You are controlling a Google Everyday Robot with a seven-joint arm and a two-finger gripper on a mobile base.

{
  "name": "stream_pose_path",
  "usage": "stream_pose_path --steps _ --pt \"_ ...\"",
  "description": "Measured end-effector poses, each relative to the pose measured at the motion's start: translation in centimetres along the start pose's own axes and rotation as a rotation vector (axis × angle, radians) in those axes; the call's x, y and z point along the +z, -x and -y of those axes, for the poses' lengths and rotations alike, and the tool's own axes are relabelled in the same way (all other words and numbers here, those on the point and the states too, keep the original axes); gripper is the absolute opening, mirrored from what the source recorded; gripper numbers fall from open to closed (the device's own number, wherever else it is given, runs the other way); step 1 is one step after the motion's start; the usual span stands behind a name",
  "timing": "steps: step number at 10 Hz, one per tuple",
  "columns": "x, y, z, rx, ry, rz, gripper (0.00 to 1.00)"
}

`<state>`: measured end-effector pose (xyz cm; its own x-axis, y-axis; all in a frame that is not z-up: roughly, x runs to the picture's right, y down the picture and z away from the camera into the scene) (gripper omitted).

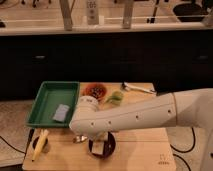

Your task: Place eraser in purple bowl

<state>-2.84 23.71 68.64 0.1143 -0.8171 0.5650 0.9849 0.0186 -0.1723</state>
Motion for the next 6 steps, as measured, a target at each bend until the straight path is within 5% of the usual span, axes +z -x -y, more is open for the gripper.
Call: stream_pose_path --steps 6 --pt "-0.53 0.1 0.79 -0.02 -0.015 -0.012 0.0"
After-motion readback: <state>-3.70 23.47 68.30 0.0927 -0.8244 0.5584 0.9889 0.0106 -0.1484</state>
